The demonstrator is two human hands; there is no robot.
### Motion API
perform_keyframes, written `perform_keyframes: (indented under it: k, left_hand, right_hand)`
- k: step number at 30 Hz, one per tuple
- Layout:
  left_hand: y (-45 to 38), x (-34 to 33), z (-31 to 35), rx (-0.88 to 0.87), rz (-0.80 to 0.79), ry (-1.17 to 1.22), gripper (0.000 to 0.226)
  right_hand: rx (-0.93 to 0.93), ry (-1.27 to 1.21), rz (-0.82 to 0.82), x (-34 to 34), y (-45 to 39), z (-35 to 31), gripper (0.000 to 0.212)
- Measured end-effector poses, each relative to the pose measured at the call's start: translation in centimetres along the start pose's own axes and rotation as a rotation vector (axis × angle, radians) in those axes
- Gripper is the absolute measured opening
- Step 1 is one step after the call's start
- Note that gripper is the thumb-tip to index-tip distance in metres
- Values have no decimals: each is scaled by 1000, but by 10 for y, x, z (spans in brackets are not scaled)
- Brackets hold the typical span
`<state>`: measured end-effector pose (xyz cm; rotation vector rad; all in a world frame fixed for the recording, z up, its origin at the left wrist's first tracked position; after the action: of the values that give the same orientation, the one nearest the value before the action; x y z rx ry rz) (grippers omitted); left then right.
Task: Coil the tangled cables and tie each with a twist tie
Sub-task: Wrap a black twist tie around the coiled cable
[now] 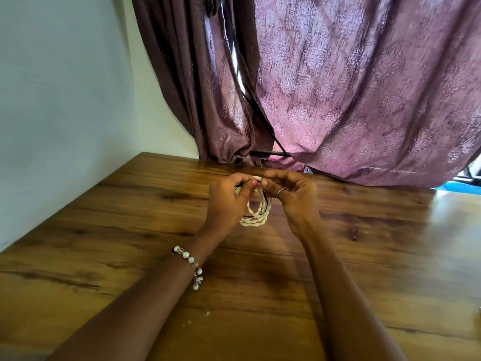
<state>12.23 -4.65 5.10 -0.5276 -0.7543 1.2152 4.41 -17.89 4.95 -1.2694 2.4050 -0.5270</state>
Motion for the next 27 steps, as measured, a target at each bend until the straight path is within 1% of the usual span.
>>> perform_keyframes:
  k: [12,18,24,27]
  left_hand:
    - [1,2,5,-64,-10,-18,14]
    - [0,0,1,3,-15,16,11]
    - [-1,4,-6,38,38,6,11]
    - [-2,5,-9,54,49,4,12]
  right_hand:
    - [22,45,20,-1,0,0,18]
    - [14,1,43,3,1,-1,19]
    - [4,-45,72,3,1,0,16]
    - [-4,-38,56,1,1,1,18]
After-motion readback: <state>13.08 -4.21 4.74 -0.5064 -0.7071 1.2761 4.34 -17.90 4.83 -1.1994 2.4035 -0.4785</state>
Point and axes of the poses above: each hand's wrist, its own y-axis away from the middle knuckle, its own x-axis out of the back of the hand, z = x × y, the point moved 7 cm from there along -y, towards the middle knuckle, and after that the axes turned 3 degrees about -y, right-handed, at the moved point
